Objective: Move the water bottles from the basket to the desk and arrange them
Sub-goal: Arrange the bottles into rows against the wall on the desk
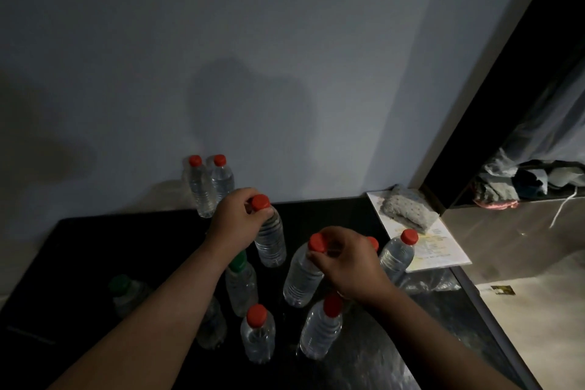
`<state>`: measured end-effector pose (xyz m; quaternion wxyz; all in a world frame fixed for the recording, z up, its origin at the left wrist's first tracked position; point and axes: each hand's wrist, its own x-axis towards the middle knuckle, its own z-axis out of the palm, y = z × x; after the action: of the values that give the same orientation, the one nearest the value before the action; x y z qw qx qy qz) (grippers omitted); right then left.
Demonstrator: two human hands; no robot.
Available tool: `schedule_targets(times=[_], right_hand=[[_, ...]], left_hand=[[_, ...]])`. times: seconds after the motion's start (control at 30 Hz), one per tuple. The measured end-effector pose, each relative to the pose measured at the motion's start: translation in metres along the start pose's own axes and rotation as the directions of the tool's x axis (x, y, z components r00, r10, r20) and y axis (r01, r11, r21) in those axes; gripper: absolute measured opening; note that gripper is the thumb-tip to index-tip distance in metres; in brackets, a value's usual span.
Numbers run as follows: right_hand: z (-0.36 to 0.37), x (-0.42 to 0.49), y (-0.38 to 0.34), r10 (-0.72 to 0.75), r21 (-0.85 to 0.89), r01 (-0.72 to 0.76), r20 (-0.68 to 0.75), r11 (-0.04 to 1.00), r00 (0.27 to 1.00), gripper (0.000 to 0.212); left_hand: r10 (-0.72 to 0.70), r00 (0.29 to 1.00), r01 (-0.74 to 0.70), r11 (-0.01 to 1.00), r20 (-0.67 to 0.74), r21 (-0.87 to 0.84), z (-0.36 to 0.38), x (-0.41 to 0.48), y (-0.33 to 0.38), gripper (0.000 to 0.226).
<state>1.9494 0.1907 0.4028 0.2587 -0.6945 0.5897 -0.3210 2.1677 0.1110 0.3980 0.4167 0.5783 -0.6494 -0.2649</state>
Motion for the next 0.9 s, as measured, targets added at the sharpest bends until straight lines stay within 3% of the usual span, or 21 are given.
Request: schedule_targets(times=[0.47,0.57,0.9], right_hand=[[-0.026,0.078,-0.037,-0.063,0.028,0.065,-0.070,0.997,0.996,0.017],[-0.016,0.103,-0.044,-0.042,0.023,0.043,-0.059,0.999,0.997,0.025],[0.014,0.165,-0.035,-0.016,-0.025,0.014,-0.056,1.000,0.998,0.012]], left_hand=[[0.018,0.985,-0.015,1.000,-0.170,0.019,-0.049,0.036,0.022,0.012],[0.026,0.986,-0.027,1.000,-0.164,-0.004,-0.059,0.063,0.014,0.017],[0.064,0.987,-0.070,0.997,-0.149,-0.036,-0.060,0.136,-0.029,0.015]])
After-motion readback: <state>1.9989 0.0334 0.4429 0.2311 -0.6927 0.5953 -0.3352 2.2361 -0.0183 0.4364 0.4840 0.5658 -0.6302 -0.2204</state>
